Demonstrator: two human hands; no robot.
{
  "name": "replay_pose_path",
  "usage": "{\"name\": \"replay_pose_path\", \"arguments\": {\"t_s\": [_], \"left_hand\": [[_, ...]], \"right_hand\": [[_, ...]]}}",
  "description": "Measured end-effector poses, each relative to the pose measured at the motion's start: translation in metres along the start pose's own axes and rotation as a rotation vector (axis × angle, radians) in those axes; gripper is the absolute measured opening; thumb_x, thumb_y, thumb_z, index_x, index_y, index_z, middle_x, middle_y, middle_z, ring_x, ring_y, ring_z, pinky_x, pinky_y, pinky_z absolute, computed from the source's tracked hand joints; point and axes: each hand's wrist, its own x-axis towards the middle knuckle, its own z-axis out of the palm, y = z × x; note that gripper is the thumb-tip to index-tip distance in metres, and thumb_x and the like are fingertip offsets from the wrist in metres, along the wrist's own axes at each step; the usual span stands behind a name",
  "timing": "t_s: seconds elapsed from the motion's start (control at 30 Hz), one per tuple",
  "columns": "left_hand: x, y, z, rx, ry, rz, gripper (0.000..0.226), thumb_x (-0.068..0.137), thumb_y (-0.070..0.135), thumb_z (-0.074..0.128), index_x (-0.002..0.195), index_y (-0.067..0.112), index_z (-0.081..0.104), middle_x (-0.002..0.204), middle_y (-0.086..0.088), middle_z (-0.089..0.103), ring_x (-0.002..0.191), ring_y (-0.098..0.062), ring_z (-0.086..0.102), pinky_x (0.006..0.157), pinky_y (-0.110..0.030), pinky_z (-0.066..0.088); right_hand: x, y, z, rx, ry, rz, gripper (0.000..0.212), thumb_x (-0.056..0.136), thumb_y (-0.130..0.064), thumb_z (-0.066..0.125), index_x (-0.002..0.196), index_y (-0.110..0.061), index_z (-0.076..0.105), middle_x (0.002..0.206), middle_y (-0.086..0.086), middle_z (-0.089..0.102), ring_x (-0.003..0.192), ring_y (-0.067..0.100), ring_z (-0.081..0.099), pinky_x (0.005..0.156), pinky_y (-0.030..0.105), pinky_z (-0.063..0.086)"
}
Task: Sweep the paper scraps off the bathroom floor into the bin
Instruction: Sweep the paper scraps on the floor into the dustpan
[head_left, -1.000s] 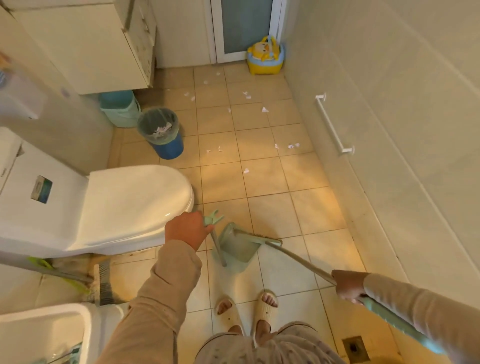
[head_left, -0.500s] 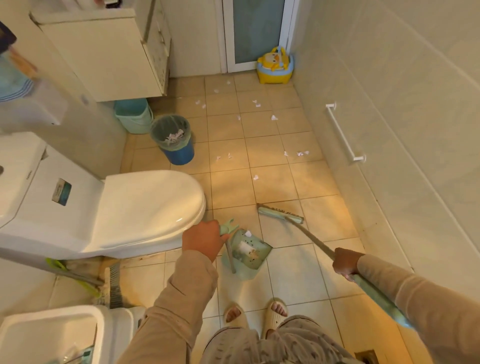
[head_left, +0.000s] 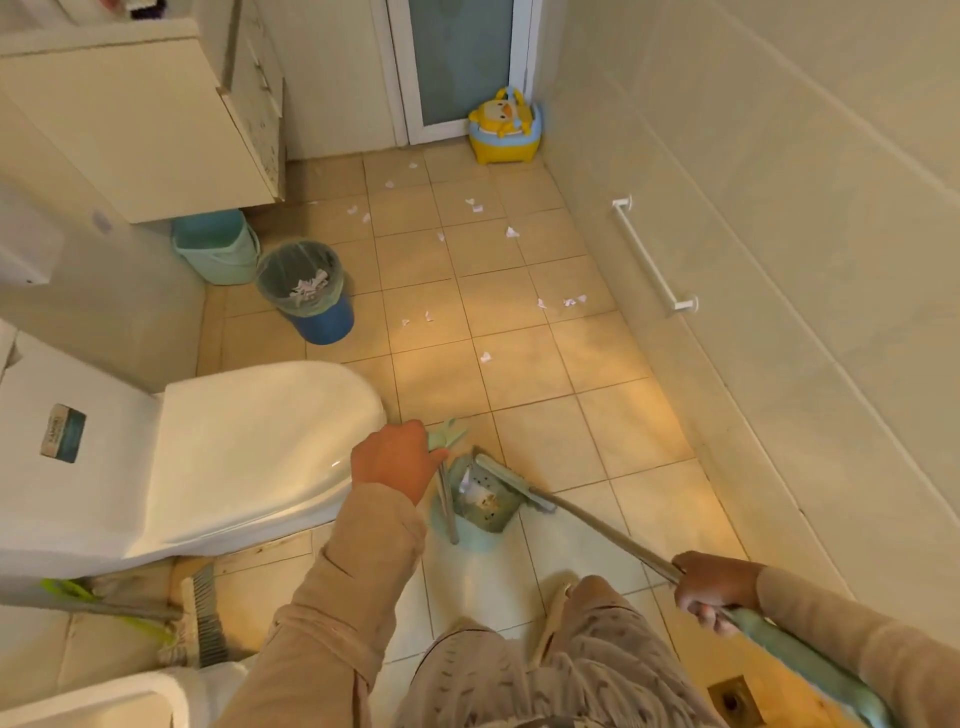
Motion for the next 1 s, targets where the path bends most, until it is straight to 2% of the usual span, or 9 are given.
{"name": "replay_pose_path", "arguments": {"t_s": [0.07,0.17,0.33,0.4,0.5,0.77,0.9,1.0], "left_hand": [[0.009,0.012,-0.006,-0.012,-0.001,-0.007,0.044,0.088,0.051,0.05,0.106,0.012,0.061,0.108,-0.01,0.067,0.1,-0.03,0.063,0.073,-0.03,0.044],[0.023,0.028,-0.009,-0.03,-0.005,-0.042,0.044,0.089,0.05,0.049,0.104,0.011,0.061,0.107,-0.011,0.067,0.099,-0.031,0.063,0.074,-0.031,0.045],[0.04,0.067,-0.01,-0.064,0.011,-0.144,0.045,0.089,0.052,0.048,0.104,0.011,0.06,0.104,-0.012,0.069,0.097,-0.032,0.064,0.078,-0.032,0.049],[0.038,0.065,-0.01,-0.069,0.001,-0.174,0.045,0.089,0.052,0.048,0.105,0.012,0.06,0.104,-0.013,0.069,0.097,-0.032,0.064,0.079,-0.033,0.049],[0.05,0.09,-0.008,-0.096,0.027,-0.237,0.045,0.089,0.05,0.049,0.105,0.01,0.061,0.104,-0.016,0.069,0.097,-0.035,0.064,0.078,-0.033,0.049],[0.078,0.138,-0.018,-0.129,0.095,-0.342,0.045,0.089,0.05,0.048,0.101,0.008,0.06,0.1,-0.017,0.07,0.093,-0.037,0.064,0.076,-0.034,0.049],[0.099,0.142,-0.027,-0.166,0.126,-0.428,0.048,0.089,0.05,0.048,0.1,0.005,0.06,0.1,-0.021,0.069,0.094,-0.038,0.062,0.075,-0.035,0.048],[0.119,0.141,-0.035,-0.192,0.118,-0.456,0.048,0.088,0.051,0.049,0.1,0.005,0.061,0.1,-0.021,0.069,0.094,-0.038,0.062,0.076,-0.036,0.048]], "right_hand": [[0.003,0.0,-0.015,0.07,0.008,-0.009,0.012,0.089,0.004,0.04,0.092,-0.007,0.037,0.053,0.005,0.032,0.027,0.008,0.034,0.036,0.014,0.031],[0.015,-0.007,-0.041,0.107,0.045,-0.019,0.019,0.088,0.006,0.039,0.079,-0.01,0.036,0.051,0.006,0.032,0.024,0.009,0.033,0.036,0.011,0.029],[0.028,-0.02,-0.11,0.113,0.133,-0.049,0.014,0.088,0.005,0.04,0.079,-0.005,0.038,0.051,0.008,0.036,0.034,0.013,0.037,0.035,0.013,0.03],[0.028,-0.031,-0.119,0.198,0.136,-0.05,0.025,0.089,0.005,0.04,0.066,-0.006,0.038,0.047,0.006,0.036,0.028,0.011,0.036,0.034,0.01,0.029],[0.028,-0.031,-0.157,0.255,0.102,-0.036,0.039,0.091,0.003,0.038,0.055,-0.011,0.034,0.028,0.001,0.034,0.019,0.008,0.034,0.032,0.009,0.027],[0.027,-0.059,-0.243,0.22,0.122,-0.076,0.038,0.093,0.005,0.039,0.058,-0.009,0.036,0.021,0.0,0.034,0.015,0.008,0.032,0.031,0.009,0.026],[0.037,-0.084,-0.27,0.22,0.11,-0.074,0.033,0.093,0.001,0.039,0.062,-0.009,0.037,0.023,0.0,0.035,0.016,0.006,0.032,0.032,0.012,0.028],[0.043,-0.099,-0.289,0.233,0.105,-0.073,0.03,0.093,-0.003,0.037,0.064,-0.009,0.039,0.024,-0.001,0.036,0.016,0.005,0.032,0.028,0.009,0.028]]}}
